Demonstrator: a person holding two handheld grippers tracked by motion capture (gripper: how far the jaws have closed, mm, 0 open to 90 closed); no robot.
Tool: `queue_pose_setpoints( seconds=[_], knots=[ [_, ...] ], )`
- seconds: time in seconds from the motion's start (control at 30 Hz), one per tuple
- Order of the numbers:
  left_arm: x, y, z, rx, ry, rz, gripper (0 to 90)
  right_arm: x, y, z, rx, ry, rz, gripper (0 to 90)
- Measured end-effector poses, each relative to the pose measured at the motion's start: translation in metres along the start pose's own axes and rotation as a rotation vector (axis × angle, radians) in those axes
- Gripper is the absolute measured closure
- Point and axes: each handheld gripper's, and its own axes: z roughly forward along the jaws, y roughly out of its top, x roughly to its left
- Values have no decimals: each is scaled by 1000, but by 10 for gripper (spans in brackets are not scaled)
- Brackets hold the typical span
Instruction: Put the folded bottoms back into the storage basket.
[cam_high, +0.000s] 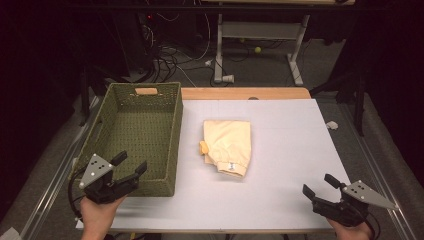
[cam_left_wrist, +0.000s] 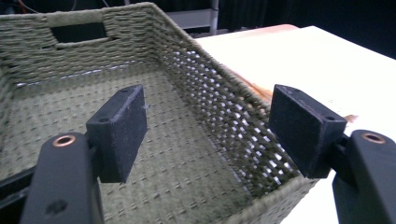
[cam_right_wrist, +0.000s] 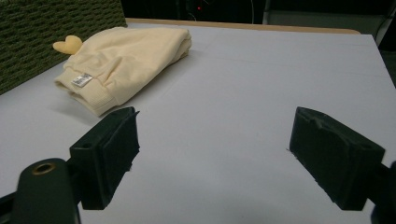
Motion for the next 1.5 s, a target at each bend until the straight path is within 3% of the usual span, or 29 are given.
queue_pose_setpoints(
  seconds=[0.57, 0.97, 1.5],
  knots=[
    [-35, 13, 31, 12, -95, 37, 263, 1, 0, 1, 3, 5, -13, 165],
    [-54, 18, 47, 28, -139, 60, 263, 1, 0, 1, 3, 5, -13, 165],
    [-86, 30, 73, 28, -214, 71, 261, 1, 0, 1, 1, 7, -13, 164]
  ],
)
